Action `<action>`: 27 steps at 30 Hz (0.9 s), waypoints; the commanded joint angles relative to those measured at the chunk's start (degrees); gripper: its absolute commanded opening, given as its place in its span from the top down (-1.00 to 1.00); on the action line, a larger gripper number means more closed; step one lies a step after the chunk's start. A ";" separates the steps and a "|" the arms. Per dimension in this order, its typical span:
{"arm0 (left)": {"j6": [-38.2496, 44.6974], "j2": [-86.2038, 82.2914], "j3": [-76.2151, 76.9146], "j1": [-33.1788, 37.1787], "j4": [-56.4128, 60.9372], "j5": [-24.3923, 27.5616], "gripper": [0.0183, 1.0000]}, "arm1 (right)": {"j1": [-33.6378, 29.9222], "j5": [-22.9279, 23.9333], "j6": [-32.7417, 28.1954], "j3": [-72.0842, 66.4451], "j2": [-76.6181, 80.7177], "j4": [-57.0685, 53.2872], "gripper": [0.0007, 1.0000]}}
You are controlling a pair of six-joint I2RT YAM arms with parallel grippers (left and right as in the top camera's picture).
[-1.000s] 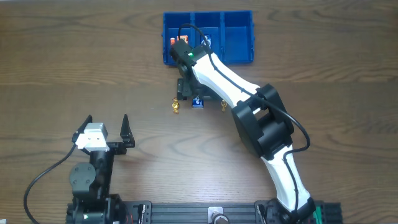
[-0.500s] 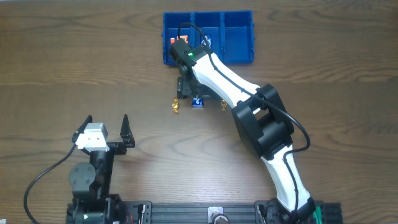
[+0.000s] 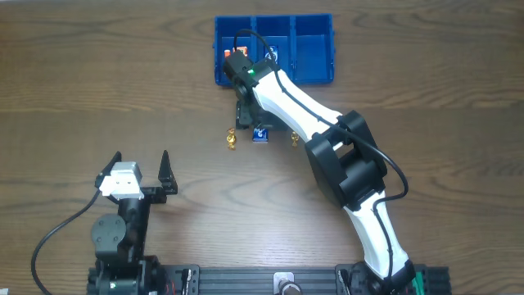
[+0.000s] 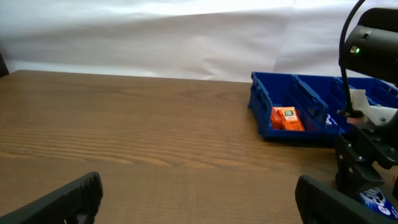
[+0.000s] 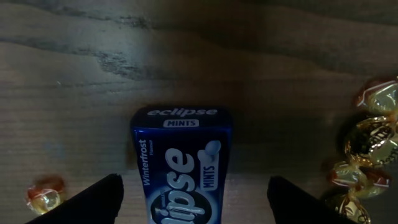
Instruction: Sort Candies Into Trays
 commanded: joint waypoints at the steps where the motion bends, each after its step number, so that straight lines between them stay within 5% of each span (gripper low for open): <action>1: 0.61 -0.33 -0.94 0.17 -2.29 0.76 -1.00 | -0.02 0.92 0.20 -0.20 1.11 0.26 -0.42; 19: 0.61 -0.33 -0.94 0.17 -2.29 0.76 -0.99 | -0.02 0.90 0.22 -0.20 2.38 0.55 -0.30; 23: 0.61 -0.33 -0.94 0.17 -2.27 0.76 -0.99 | -0.02 0.90 0.24 -0.20 2.38 0.59 -0.16; 27: 0.61 -0.33 -0.94 0.17 -2.27 0.76 -1.00 | -0.02 0.87 0.24 -0.20 2.38 0.72 0.22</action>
